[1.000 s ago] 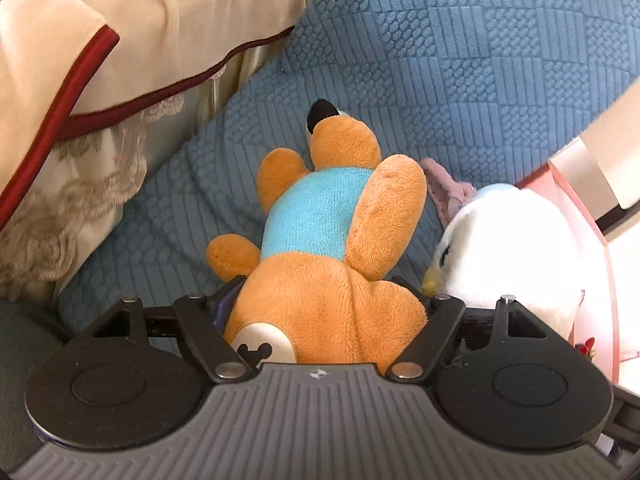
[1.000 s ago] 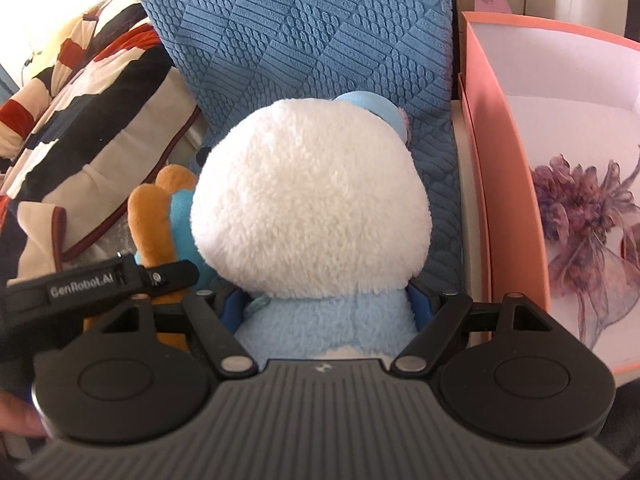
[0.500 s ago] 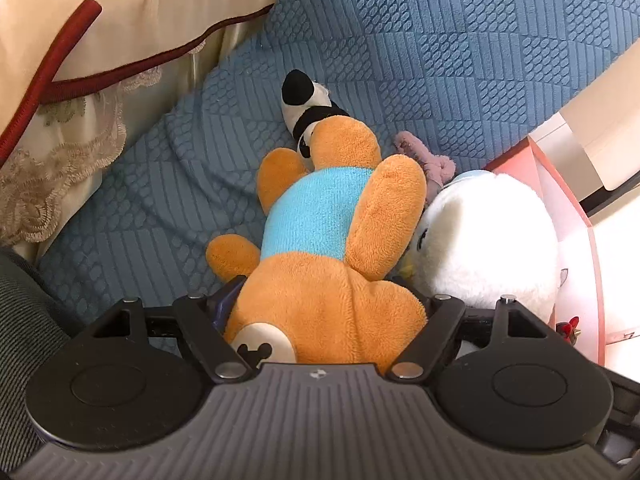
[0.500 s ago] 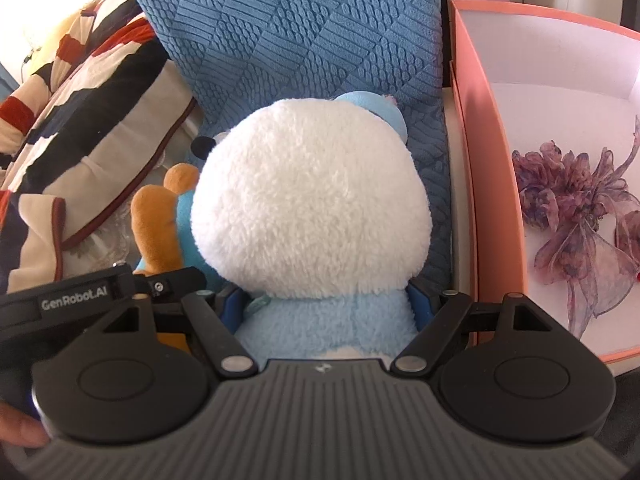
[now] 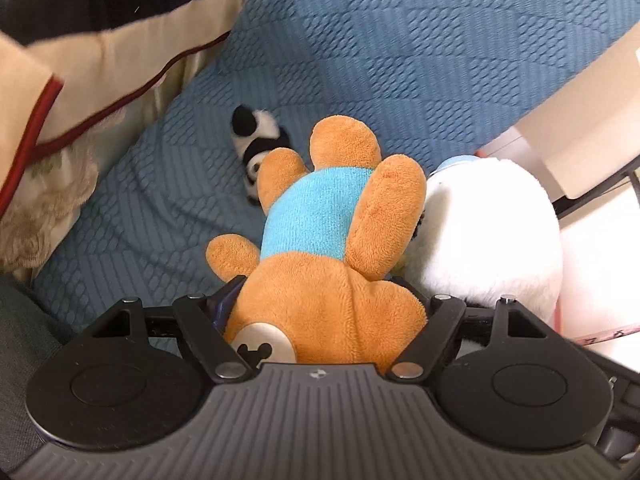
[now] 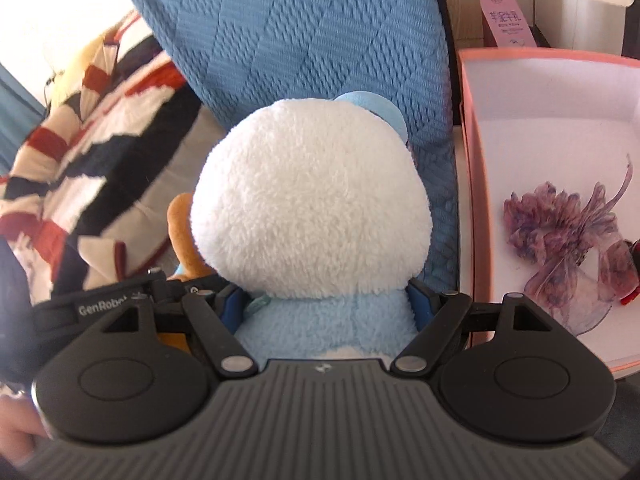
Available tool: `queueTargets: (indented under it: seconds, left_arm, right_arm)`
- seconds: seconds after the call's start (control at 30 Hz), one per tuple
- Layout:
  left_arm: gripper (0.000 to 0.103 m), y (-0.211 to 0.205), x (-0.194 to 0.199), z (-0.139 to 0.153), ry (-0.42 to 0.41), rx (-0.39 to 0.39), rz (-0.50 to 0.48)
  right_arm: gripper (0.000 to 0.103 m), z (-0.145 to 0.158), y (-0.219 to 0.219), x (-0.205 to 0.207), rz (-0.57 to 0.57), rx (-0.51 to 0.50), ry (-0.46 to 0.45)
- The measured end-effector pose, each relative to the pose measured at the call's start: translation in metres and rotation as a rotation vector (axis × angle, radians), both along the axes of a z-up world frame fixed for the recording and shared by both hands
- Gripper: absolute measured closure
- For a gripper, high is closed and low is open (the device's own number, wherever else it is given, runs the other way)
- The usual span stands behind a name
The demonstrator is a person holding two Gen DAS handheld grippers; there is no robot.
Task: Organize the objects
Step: 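Lift the snowman with the right tool while the left tool lifts the orange bear, then carry the snowman and bear over the pink box and open both tools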
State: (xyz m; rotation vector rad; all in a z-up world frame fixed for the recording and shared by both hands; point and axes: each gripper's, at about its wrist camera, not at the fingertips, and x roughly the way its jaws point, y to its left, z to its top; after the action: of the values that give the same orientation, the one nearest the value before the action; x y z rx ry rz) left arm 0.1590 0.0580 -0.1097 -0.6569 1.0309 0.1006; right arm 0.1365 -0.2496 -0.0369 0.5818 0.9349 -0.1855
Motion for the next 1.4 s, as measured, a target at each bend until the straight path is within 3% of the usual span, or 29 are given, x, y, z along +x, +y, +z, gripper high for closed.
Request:
queueTargets:
  seconds: [0.37,0.7,0.97,1.4]
  left_arm:
    - [0.023,-0.016,0.032,0.057,-0.045,-0.006,-0.059]
    - [0.023,-0.069,0.075,0.087,-0.074,-0.022,-0.139]
    - [0.023,-0.129,0.114,0.089,-0.08,0.01,-0.227]
    - [0.023,-0.197,0.157,0.041,0.025,-0.011,-0.303]
  right_arm:
    - [0.023,0.057,-0.042,0.003,-0.041,-0.084,-0.06]
    - [0.023,0.088,-0.098,-0.014,-0.115,-0.145,-0.104]
    - [0.023,0.067,-0.157,-0.037,-0.208,-0.131,-0.07]
    - [0.022,0.001,-0.236,-0.05,-0.405,-0.014,0.022]
